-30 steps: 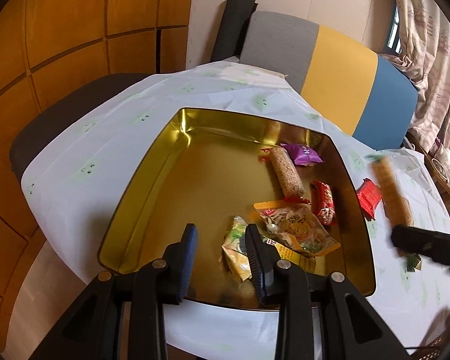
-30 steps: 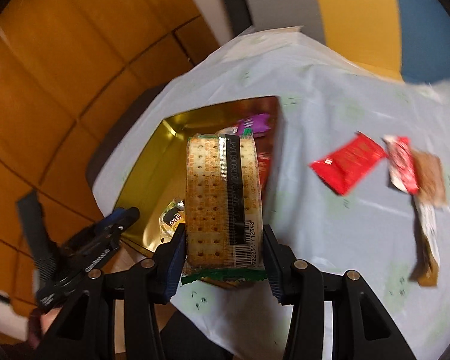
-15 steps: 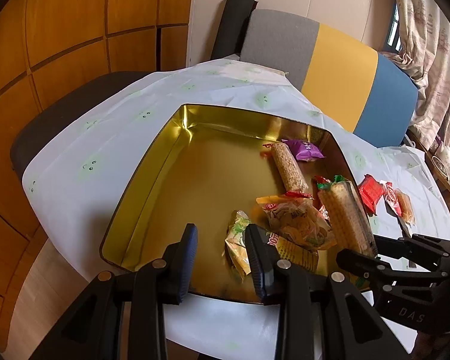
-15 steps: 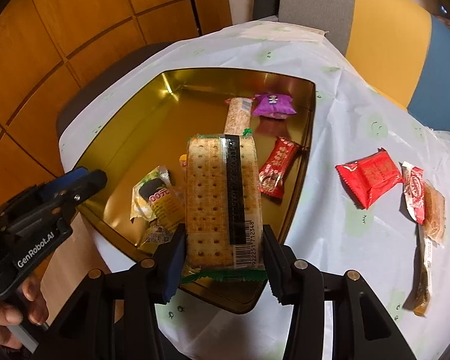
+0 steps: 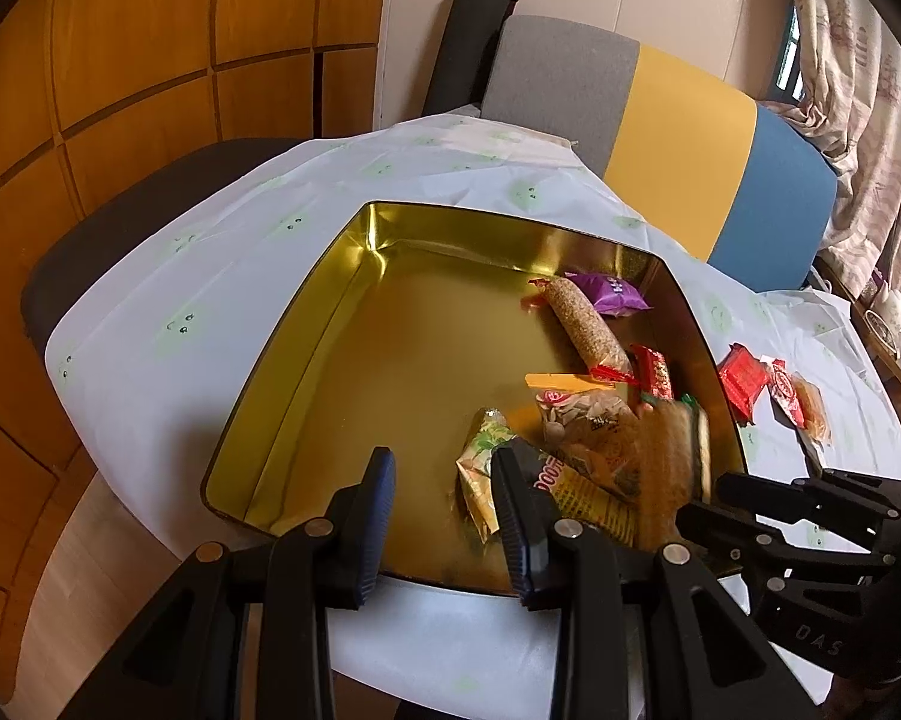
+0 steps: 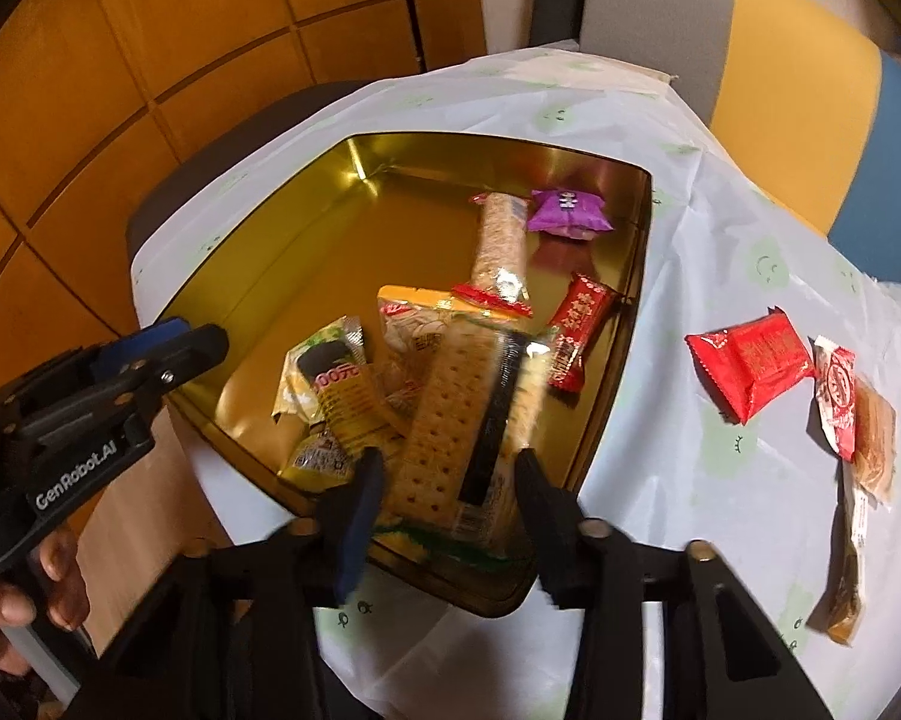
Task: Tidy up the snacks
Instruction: 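Carry the cracker pack with the right tool into the tray and release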
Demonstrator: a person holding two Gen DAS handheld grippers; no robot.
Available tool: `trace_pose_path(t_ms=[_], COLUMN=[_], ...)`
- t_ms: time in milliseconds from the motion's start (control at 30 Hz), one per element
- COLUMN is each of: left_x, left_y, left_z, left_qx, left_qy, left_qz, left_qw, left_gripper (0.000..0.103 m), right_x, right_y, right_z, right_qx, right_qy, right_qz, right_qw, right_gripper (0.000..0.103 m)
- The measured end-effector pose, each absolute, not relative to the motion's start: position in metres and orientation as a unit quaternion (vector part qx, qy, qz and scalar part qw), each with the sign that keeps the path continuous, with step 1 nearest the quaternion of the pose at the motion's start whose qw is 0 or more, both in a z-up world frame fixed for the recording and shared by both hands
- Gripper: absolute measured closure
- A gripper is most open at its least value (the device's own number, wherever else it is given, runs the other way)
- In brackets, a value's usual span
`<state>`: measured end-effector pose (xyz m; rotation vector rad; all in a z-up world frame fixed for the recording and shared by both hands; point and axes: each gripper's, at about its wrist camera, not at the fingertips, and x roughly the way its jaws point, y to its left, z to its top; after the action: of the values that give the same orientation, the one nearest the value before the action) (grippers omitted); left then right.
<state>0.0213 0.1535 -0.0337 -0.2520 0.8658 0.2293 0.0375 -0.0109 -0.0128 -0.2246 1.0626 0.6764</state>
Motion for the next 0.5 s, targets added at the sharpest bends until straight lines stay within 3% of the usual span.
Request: trace_pose_path(t_ms=[100, 200, 500], left_x=[0.020, 0.019, 0.017], left_y=[0.154, 0.155, 0.155], left_z=[-0.033, -0.033, -0.035], left_qx=[-0.122, -0.123, -0.119], left_qy=[0.416, 0.416, 0.419], left_qz=[0.110, 0.111, 0.111], left_qw=[0.894, 0.894, 0.893], left_gripper=[0.070, 0.070, 0.070], right_x=[0.038, 0.038, 0.049], right_y=[-0.010, -0.004, 0.010], right_z=[-0.016, -0.019, -0.037], right_qx=[-0.106, -0.120, -0.140], right_qy=[0.500, 0.499, 0.514], right_qz=[0.319, 0.321, 0.306], right_qw=[0.798, 0.796, 0.789], right_gripper=[0.067, 0.077, 0.077])
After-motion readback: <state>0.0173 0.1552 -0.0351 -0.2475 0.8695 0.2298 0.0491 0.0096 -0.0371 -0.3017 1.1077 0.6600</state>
